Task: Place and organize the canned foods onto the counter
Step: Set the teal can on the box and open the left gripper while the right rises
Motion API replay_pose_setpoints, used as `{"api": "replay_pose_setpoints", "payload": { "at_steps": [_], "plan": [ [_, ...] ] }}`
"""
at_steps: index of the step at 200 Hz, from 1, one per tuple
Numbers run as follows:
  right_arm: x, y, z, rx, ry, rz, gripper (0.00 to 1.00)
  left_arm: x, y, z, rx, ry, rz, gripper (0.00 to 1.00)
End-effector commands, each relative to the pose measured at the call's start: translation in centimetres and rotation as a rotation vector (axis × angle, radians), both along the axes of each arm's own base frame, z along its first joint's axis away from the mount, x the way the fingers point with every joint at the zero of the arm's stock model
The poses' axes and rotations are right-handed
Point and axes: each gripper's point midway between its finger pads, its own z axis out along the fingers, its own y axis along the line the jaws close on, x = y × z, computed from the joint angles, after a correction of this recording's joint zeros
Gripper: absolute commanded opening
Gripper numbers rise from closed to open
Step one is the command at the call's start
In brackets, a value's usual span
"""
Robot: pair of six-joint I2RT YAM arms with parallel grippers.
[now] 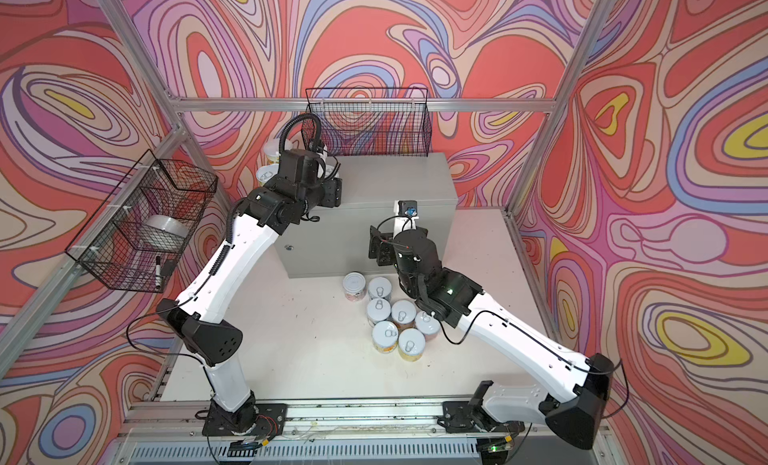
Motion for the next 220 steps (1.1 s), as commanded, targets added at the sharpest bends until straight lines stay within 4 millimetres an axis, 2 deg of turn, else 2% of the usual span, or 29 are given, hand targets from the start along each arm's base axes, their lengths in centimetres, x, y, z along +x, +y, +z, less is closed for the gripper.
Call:
{"api": "replay_pose_setpoints", "payload": {
  "at_steps": [1, 34, 41, 52, 59, 93, 122, 158, 220],
  "plan": [
    [0.2, 0.7, 1.0, 0.042, 0.002, 0.045, 0.9, 1.4, 1.3, 0.8, -0.039, -0.042, 0.068, 0.0],
    [0.8, 0.6, 0.7, 0.04, 0.015, 0.051, 0.91, 1.9, 1.3, 0.2, -0.055, -0.027, 0.059, 0.01],
    [1.0, 0.7, 0.7, 0.04, 0.019, 0.056, 0.91, 1.9, 1.1, 0.2, -0.059, -0.024, 0.048, 0.12],
    [1.2, 0.9, 0.6, 0.038, 0.024, 0.062, 0.92, 1.9, 1.0, 0.1, -0.061, -0.023, 0.04, 0.37],
    [1.4, 1.1, 0.6, 0.038, 0.027, 0.066, 0.92, 1.9, 1.0, 0.1, -0.059, -0.022, 0.04, 0.46],
    [2.1, 1.8, 0.7, 0.038, 0.036, 0.089, 0.91, 1.6, 1.0, 1.0, -0.06, -0.046, 0.029, 0.79],
    [2.6, 2.2, 0.9, 0.033, 0.04, 0.107, 0.9, 1.4, 1.4, 2.2, -0.055, -0.074, 0.033, 0.99],
    [3.0, 2.6, 0.9, 0.03, 0.045, 0.125, 0.9, 1.0, 1.9, 3.0, -0.048, -0.092, 0.045, 1.0],
    [3.8, 4.2, 1.3, 0.014, 0.047, 0.189, 0.78, -2.9, 2.3, 10.4, -0.186, -0.217, -0.023, 1.0]
  ]
}}
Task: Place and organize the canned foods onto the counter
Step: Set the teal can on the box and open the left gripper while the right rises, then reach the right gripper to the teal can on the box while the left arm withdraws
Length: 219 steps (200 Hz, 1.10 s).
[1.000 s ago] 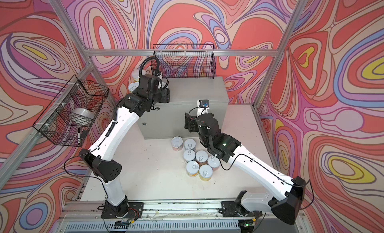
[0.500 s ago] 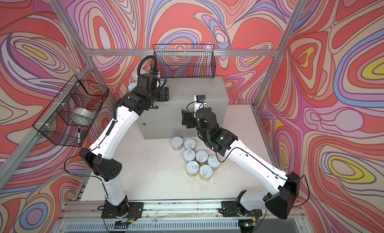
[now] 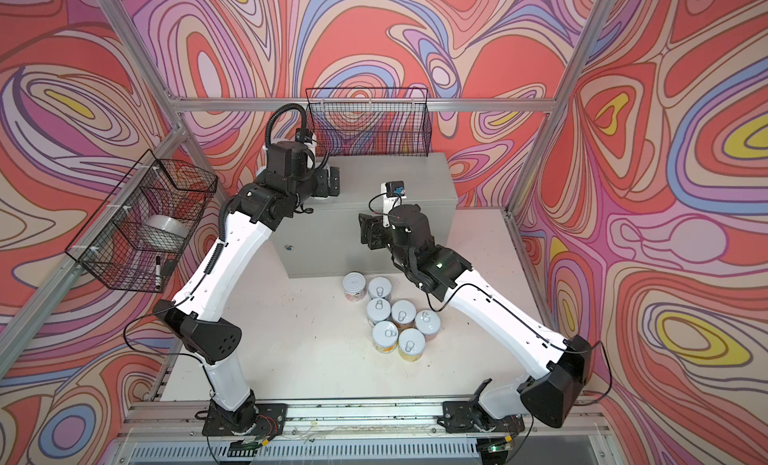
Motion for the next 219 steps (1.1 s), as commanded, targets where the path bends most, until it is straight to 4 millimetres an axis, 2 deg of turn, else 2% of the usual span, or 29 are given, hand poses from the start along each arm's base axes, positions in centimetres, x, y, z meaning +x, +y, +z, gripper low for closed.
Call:
{"api": "replay_pose_setpoints", "payload": {
  "at_steps": [1, 37, 50, 71, 121, 144, 165, 176, 178, 181, 219],
  "plan": [
    [0.3, 0.8, 0.3, -0.011, 0.001, 0.039, 0.78, -3.5, 1.1, 6.5, -0.098, -0.123, -0.031, 1.0],
    [1.0, 2.6, 1.3, -0.011, -0.008, 0.109, 0.72, -7.2, 2.4, 9.7, -0.148, -0.187, -0.066, 0.93],
    [1.3, 3.1, 1.8, -0.015, -0.017, 0.127, 0.71, -8.8, 2.6, 10.1, -0.172, -0.197, -0.096, 0.92],
    [2.1, 4.2, 2.3, -0.013, -0.018, 0.16, 0.71, -11.2, 3.4, 9.4, -0.189, -0.173, -0.112, 0.93],
    [3.7, 6.6, 2.3, -0.002, -0.008, 0.223, 0.71, -16.3, 6.2, 5.0, -0.128, -0.058, -0.104, 0.95],
    [4.2, 7.5, 2.3, 0.01, -0.006, 0.24, 0.71, -18.1, 6.9, 2.8, -0.132, -0.033, -0.106, 0.95],
    [4.8, 8.2, 2.1, 0.015, 0.004, 0.246, 0.71, -19.1, 7.1, -0.1, -0.16, 0.009, -0.108, 0.96],
    [5.0, 8.2, 2.8, 0.022, -0.008, 0.243, 0.71, -19.6, 7.3, -1.7, -0.161, 0.038, -0.102, 0.96],
    [5.4, 8.6, 1.8, 0.012, 0.007, 0.243, 0.71, -19.7, 7.4, -2.0, -0.161, 0.045, -0.1, 0.96],
    [5.7, 8.7, 1.5, 0.01, 0.011, 0.242, 0.71, -19.7, 7.4, -2.4, -0.159, 0.056, -0.096, 0.95],
    [7.8, 9.7, 1.1, 0.01, 0.012, 0.237, 0.71, -20.1, 6.9, -6.6, -0.182, 0.145, -0.105, 0.95]
  ]
}}
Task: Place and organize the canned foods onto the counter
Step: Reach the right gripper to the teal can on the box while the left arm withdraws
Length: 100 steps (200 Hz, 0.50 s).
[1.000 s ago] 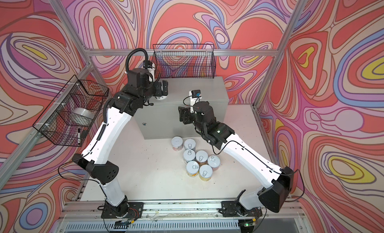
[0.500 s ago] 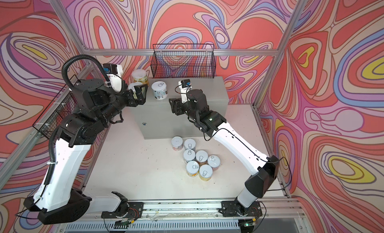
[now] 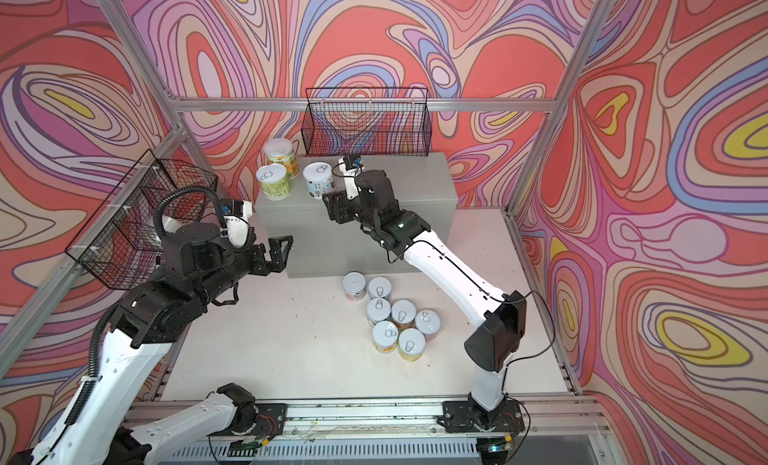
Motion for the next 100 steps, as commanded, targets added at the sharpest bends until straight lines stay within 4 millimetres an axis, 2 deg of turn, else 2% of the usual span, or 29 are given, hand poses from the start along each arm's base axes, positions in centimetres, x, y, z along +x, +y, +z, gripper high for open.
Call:
{"api": "replay_pose_setpoints", "payload": {
  "at_steps": [1, 39, 100],
  "plan": [
    [1.4, 0.4, -0.4, -0.002, 0.01, 0.001, 0.71, -0.2, -0.5, -2.2, -0.043, 0.061, -0.011, 0.95],
    [3.1, 1.3, -1.3, -0.004, 0.02, -0.006, 0.71, -0.1, -1.2, -5.0, -0.053, 0.111, -0.031, 0.94],
    [5.5, 2.9, -2.5, -0.006, 0.022, -0.022, 0.7, -0.3, 0.2, -5.7, 0.031, 0.109, 0.006, 0.94]
  ]
}}
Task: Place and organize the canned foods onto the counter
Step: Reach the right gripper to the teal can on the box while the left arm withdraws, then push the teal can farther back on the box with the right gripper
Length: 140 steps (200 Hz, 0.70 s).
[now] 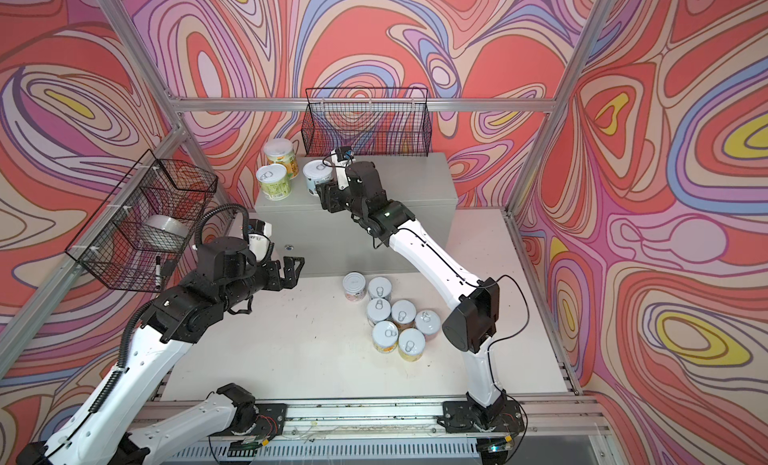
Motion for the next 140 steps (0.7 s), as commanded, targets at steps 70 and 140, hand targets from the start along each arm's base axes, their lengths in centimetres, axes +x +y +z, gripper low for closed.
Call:
{"api": "replay_pose_setpoints", "payload": {
  "at_steps": [70, 140],
  "plan": [
    [3.0, 2.1, -2.0, -0.006, -0.017, 0.01, 0.72, 0.5, 0.7, -0.7, 0.079, -0.006, 0.012, 0.95],
    [5.4, 2.3, -2.4, 0.051, -0.017, -0.011, 0.71, 0.9, 0.3, -1.3, 0.08, -0.003, 0.001, 0.95]
  ]
}}
